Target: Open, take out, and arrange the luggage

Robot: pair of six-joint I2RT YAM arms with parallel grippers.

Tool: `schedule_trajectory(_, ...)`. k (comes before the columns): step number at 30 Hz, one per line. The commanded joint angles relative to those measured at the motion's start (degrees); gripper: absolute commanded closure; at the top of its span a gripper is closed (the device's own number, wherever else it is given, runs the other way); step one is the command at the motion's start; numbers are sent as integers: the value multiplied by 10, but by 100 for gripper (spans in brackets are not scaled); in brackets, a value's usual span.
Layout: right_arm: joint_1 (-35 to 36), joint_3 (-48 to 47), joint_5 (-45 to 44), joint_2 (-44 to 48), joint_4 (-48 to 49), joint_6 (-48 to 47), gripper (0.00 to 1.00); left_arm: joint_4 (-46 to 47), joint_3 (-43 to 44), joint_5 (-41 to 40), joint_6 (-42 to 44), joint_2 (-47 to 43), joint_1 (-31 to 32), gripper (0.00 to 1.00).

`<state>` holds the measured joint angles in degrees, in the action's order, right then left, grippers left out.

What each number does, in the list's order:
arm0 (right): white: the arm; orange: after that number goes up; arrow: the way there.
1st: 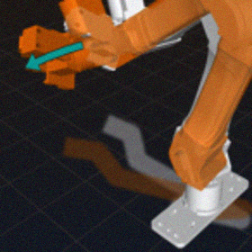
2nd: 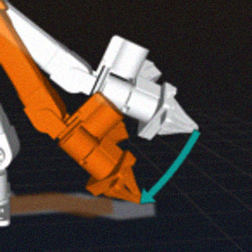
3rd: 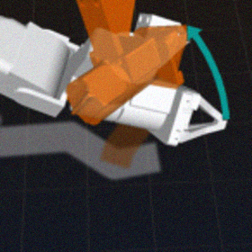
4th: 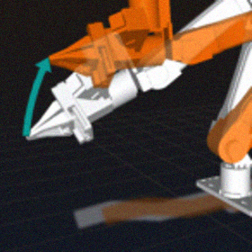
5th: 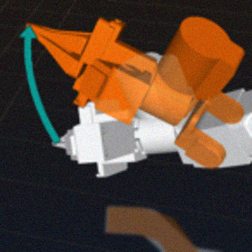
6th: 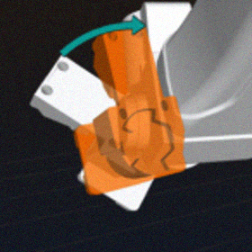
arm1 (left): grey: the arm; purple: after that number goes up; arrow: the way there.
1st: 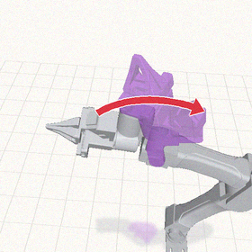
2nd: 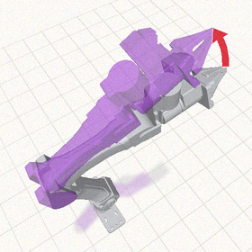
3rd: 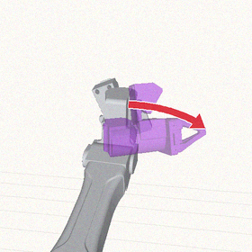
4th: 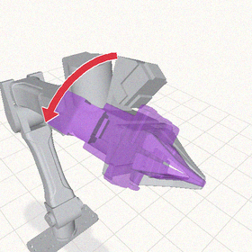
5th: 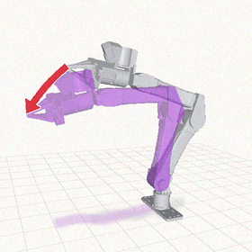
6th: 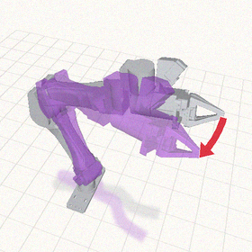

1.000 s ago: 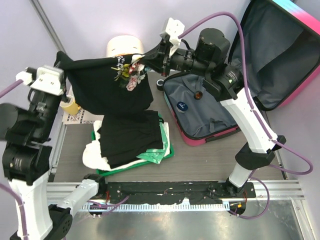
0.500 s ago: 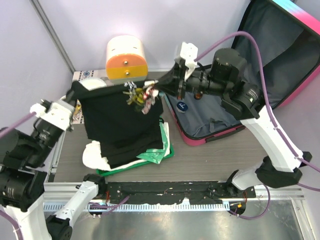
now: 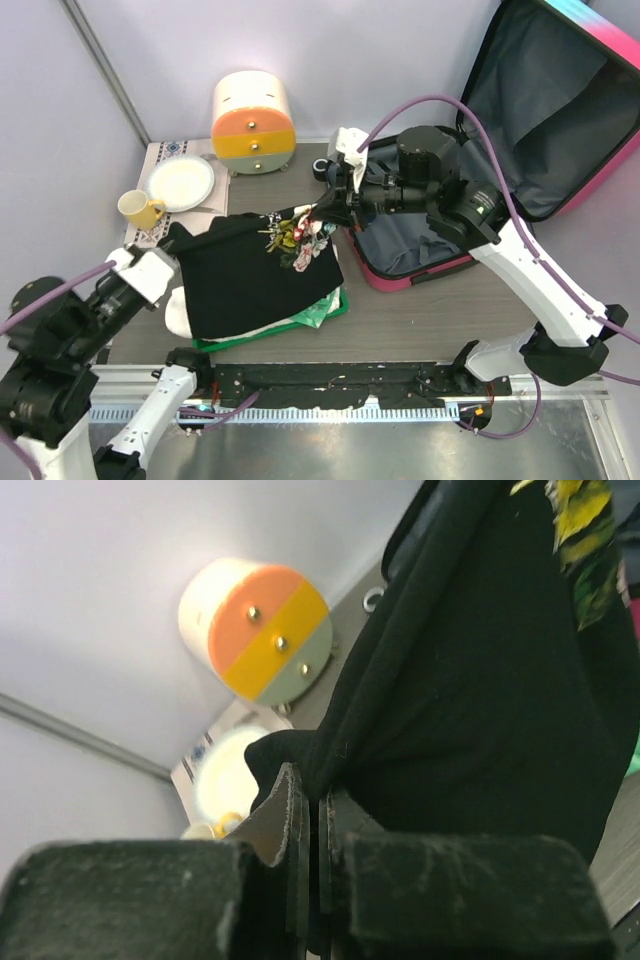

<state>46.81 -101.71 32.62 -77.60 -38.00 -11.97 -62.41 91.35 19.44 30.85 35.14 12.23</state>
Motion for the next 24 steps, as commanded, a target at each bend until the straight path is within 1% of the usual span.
schedule_trajectory(1, -22, 8, -58, -45, 11, -21, 99, 40, -86, -99, 17, 7, -5, 100)
schedule_trajectory(3, -27, -3, -69, -70, 1, -31, 99, 76, -119, -135, 30, 18, -5, 100)
schedule_trajectory(4, -30, -17, -72, -100, 2, -30, 99, 89, -146, -170, 38, 34, -5, 100)
schedule_trajectory(6, -43, -28, -75, -129, 1, -22, 99, 132, -175, -189, 53, 51, -6, 100)
schedule_trajectory(7, -46, -36, -76, -142, 2, -21, 99, 153, -207, -216, 61, 62, -6, 100)
schedule_trajectory(8, -54, -39, -78, -169, 2, -21, 99, 185, -223, -216, 68, 69, -5, 100)
schedule_trajectory(10, -61, -55, -83, -196, 0, -14, 99, 214, -269, -216, 81, 81, -5, 100)
schedule_trajectory(12, -74, -65, -90, -235, -2, -8, 98, 248, -294, -223, 93, 108, -5, 100)
schedule_trajectory(13, -78, -71, -99, -247, -1, -6, 96, 252, -310, -223, 97, 122, -5, 100)
schedule_trajectory(14, -80, -73, -106, -257, -1, -5, 91, 247, -312, -223, 97, 150, -5, 99)
schedule_trajectory(15, -83, -74, -112, -278, -3, -4, 87, 243, -312, -223, 91, 168, -5, 94)
schedule_trajectory(16, -86, -78, -114, -286, -5, -3, 80, 236, -308, -223, 91, 183, -5, 80)
schedule_trajectory(17, -87, -79, -113, -291, -8, 7, 49, 214, -303, -219, 88, 197, -5, 67)
schedule_trajectory(18, -88, -80, -113, -301, -10, 15, 37, 203, -296, -219, 77, 226, -5, 54)
schedule_trajectory(19, -89, -82, -114, -302, -12, 23, 28, 189, -276, -218, 74, 237, -5, 36)
schedule_trajectory(20, -91, -84, -119, -302, -11, 47, 14, 166, -262, -216, 68, 249, -5, 29)
schedule_trajectory(21, -94, -89, -117, -295, -6, 62, 13, 158, -231, -213, 55, 260, -6, 21)
schedule_trajectory(22, -107, -92, -110, -290, -3, 74, 13, 145, -210, -208, 49, 268, -6, 8)
schedule_trajectory(23, -116, -96, -93, -287, -1, 99, 13, 120, -187, -203, 41, 273, -5, 7)
schedule_trajectory(24, -125, -105, -86, -280, 4, 107, 13, 98, -128, -166, 36, 293, -5, 6)
